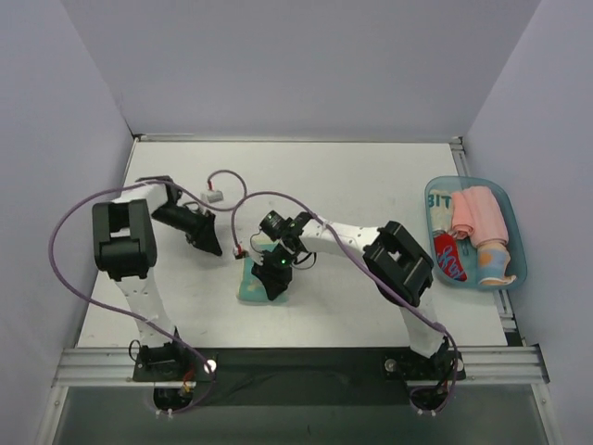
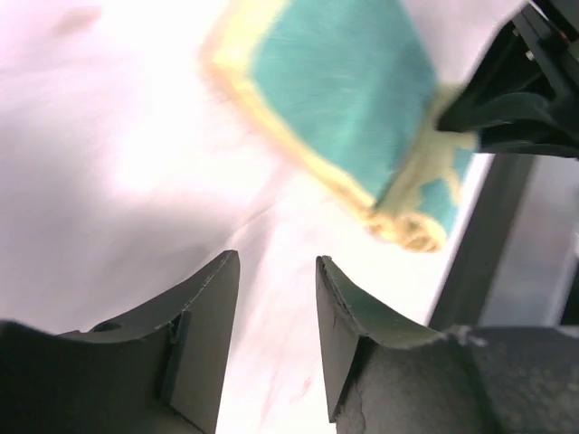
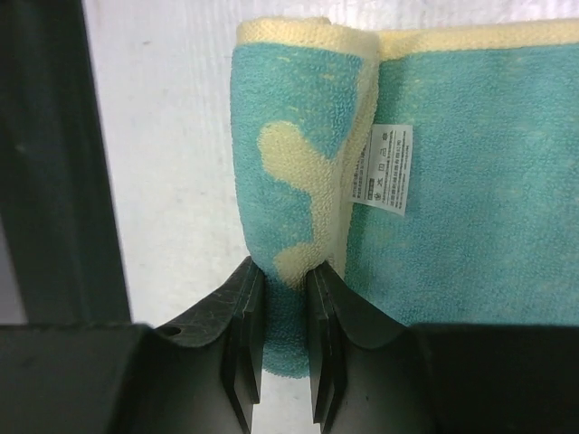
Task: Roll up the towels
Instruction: Roll the towel
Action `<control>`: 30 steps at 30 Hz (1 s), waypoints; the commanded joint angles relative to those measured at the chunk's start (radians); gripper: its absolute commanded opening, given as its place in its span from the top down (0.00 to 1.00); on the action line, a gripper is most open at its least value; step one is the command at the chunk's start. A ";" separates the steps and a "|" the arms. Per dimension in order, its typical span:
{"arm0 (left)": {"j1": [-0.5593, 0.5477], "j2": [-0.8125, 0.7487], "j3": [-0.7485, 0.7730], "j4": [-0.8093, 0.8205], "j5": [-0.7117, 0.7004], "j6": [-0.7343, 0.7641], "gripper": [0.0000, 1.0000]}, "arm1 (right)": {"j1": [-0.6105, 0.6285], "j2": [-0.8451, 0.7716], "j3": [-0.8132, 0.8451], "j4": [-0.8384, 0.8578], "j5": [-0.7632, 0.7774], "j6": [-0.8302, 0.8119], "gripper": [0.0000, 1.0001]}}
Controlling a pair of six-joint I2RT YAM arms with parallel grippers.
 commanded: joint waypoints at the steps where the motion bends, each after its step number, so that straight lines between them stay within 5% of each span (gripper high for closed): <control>1: 0.122 -0.143 -0.005 0.075 0.033 0.003 0.50 | -0.017 0.095 -0.001 -0.239 -0.106 0.051 1.00; 6: 0.197 -0.406 -0.184 0.194 0.008 0.002 0.49 | -0.068 0.211 0.101 -0.337 -0.266 0.092 1.00; 11: 0.121 -0.722 -0.475 0.332 -0.048 0.074 0.39 | -0.100 0.305 0.152 -0.397 -0.352 0.109 1.00; 17: -0.350 -1.071 -0.688 0.529 -0.272 0.026 0.32 | -0.133 0.366 0.183 -0.413 -0.376 0.099 1.00; 22: -0.626 -1.045 -0.754 0.608 -0.420 -0.030 0.32 | -0.156 0.426 0.232 -0.448 -0.381 0.089 1.00; 30: -0.797 -0.924 -0.758 0.746 -0.518 -0.018 0.33 | -0.169 0.447 0.258 -0.466 -0.360 0.077 0.99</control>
